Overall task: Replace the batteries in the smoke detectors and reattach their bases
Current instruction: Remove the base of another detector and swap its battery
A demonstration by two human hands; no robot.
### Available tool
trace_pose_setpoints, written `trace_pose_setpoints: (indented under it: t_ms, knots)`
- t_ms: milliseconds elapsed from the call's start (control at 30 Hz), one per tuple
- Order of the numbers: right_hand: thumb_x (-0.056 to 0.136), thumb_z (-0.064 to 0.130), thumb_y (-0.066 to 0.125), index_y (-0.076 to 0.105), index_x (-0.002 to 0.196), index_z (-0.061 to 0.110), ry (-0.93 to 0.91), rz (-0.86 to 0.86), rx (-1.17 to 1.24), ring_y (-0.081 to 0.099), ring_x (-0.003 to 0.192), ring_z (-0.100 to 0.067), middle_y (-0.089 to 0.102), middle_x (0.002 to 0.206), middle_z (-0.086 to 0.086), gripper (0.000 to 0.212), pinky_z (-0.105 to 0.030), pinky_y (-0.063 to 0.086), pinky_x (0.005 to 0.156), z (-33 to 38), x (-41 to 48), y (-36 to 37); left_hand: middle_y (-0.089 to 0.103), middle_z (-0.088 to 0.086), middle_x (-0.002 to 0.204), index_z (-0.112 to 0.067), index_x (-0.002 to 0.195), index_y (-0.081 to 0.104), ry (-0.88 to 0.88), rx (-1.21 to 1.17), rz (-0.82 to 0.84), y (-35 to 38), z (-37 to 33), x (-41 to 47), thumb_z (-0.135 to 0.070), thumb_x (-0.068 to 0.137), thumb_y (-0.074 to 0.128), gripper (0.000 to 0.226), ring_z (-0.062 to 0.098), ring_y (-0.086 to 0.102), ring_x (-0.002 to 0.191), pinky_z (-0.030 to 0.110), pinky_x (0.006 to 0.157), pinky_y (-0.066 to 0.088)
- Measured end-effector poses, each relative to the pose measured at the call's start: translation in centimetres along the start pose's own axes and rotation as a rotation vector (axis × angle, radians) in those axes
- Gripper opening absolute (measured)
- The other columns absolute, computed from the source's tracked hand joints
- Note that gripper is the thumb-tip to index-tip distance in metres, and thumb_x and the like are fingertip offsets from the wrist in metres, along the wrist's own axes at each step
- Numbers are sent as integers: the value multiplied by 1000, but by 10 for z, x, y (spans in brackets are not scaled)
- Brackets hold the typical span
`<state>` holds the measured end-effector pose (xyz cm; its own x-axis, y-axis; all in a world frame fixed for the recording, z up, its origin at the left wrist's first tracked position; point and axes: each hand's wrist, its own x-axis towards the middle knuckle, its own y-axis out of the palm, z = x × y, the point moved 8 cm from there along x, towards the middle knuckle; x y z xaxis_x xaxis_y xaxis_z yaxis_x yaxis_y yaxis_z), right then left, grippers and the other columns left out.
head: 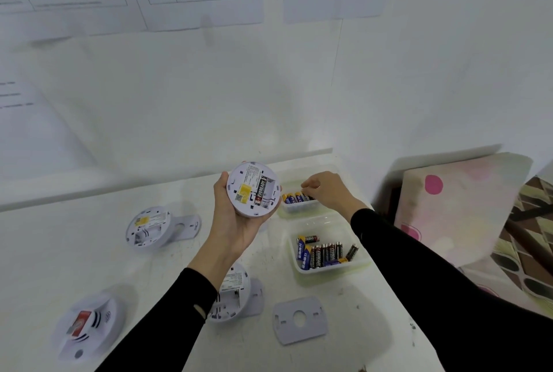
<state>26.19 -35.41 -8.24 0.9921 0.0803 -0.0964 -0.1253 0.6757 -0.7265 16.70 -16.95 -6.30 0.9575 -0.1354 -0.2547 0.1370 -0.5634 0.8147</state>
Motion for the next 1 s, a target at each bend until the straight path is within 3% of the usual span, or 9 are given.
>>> trace_pose_setpoints:
  t_ms: [67, 133, 233, 367, 500, 600, 767, 867, 1000]
  knots:
    - [93, 12, 57, 70, 112, 9, 0, -13, -32, 61, 110, -19, 67, 119, -7, 23, -17, 39, 85, 1, -2, -4, 62, 20, 134, -16, 132, 60, 3, -4, -1, -2, -1, 0, -54, 97, 45, 55, 42, 54, 126, 49, 88, 57]
    - [95, 11, 52, 69, 113, 10, -43, -94, 6, 62, 101, -15, 67, 118, -5, 24, -15, 41, 85, 11, -10, -16, 62, 20, 133, -15, 133, 60, 3, -11, -12, -4, -1, 1, -54, 97, 45, 55, 42, 53, 127, 49, 87, 57]
    - [93, 13, 58, 66, 114, 13, -209, -184, 264, 60, 88, -5, 66, 113, -1, 22, -10, 48, 80, 50, -39, -29, 64, 19, 131, -14, 133, 60, 3, -19, -26, -5, 0, 2, -55, 96, 46, 56, 41, 54, 127, 49, 89, 57]
    - [85, 12, 64, 51, 127, 19, -483, -30, 197, 44, 124, -5, 50, 135, 5, 44, -7, 32, 100, 102, -81, -12, 66, 18, 124, -12, 138, 55, 21, 83, -33, 1, 2, 3, -55, 97, 40, 61, 33, 61, 113, 44, 87, 57]
    - [80, 13, 69, 36, 136, 11, -510, 69, 152, 37, 130, -15, 42, 136, 3, 65, -27, 35, 107, 109, -89, 5, 70, 12, 116, -14, 132, 59, 27, 189, 21, 11, 8, 1, -53, 101, 31, 56, 24, 68, 104, 36, 78, 60]
    - [76, 17, 74, 40, 123, 13, -558, 19, 94, 38, 123, -18, 42, 135, -2, 58, -38, 42, 98, 113, -91, 5, 70, 10, 116, -17, 127, 61, 44, 211, 47, 13, 8, 0, -50, 102, 32, 51, 22, 68, 103, 34, 77, 60]
    - [70, 17, 76, 41, 113, 12, -627, -63, 21, 42, 103, -21, 43, 118, -3, 56, -32, 44, 83, 119, -94, 8, 68, 10, 122, -20, 128, 60, 81, 235, 59, 14, 8, -1, -49, 102, 34, 46, 23, 65, 112, 39, 98, 52]
    - [71, 13, 72, 42, 111, 12, -628, -121, 68, 46, 97, -23, 48, 111, -5, 49, -31, 44, 79, 121, -94, 0, 69, 9, 119, -21, 122, 64, 84, 237, 71, 14, 8, -3, -49, 101, 34, 45, 22, 67, 108, 37, 92, 56]
    - [72, 9, 61, 34, 101, 22, -555, -65, 150, 49, 93, -27, 50, 102, -8, 42, -45, 48, 74, 116, -86, -12, 72, 9, 116, -21, 112, 72, 26, 225, 92, 17, 16, -8, -50, 103, 29, 53, 22, 70, 105, 41, 92, 55]
